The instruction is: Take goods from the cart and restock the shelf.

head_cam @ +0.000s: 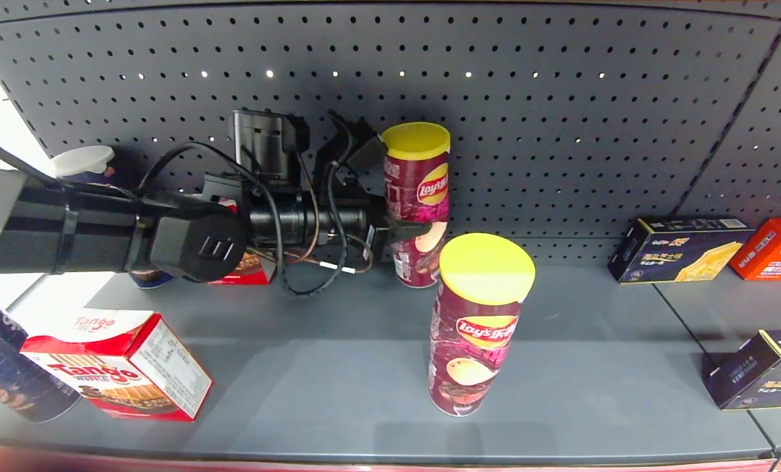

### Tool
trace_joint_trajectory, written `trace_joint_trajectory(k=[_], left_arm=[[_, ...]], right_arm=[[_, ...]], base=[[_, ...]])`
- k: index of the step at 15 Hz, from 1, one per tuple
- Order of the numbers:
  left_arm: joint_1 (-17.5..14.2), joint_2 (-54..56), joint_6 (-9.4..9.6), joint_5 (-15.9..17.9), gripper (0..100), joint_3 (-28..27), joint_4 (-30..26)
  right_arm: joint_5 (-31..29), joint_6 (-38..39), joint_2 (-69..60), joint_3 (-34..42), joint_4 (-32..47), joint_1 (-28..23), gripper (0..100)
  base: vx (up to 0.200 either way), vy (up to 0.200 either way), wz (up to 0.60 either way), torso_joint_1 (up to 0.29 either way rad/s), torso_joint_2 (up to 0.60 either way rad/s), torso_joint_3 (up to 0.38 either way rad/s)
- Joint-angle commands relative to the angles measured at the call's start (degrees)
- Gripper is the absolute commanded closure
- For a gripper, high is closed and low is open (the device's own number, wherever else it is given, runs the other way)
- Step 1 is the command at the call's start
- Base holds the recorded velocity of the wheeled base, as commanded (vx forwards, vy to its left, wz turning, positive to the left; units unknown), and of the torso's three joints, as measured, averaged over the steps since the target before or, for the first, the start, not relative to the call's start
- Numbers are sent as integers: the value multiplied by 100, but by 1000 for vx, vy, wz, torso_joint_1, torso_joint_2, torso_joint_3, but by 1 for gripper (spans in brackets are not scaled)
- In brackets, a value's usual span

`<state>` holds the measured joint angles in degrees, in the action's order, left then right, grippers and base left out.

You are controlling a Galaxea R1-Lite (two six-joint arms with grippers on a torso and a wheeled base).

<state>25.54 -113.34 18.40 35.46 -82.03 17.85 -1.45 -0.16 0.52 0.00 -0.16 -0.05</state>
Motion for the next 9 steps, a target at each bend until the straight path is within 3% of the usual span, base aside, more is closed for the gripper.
trace_joint_trajectory(k=[1, 3, 8, 9], left_arm=[[4, -338, 200, 5, 100, -111, -1], [12, -461, 287, 5, 100, -155, 8], [65, -567, 287, 40, 100, -252, -1], [74, -567, 296, 31, 0, -217, -1]], right_arm=[[4, -2, 9, 0, -2, -4, 0], [4, -2, 9, 0, -2, -4, 0], [4, -2, 9, 0, -2, -4, 0], [4, -2, 9, 0, -2, -4, 0]], base=[[0, 0, 0, 0, 0, 0], [0, 0, 0, 0, 0, 0], [0, 0, 0, 0, 0, 0], [0, 0, 0, 0, 0, 0]])
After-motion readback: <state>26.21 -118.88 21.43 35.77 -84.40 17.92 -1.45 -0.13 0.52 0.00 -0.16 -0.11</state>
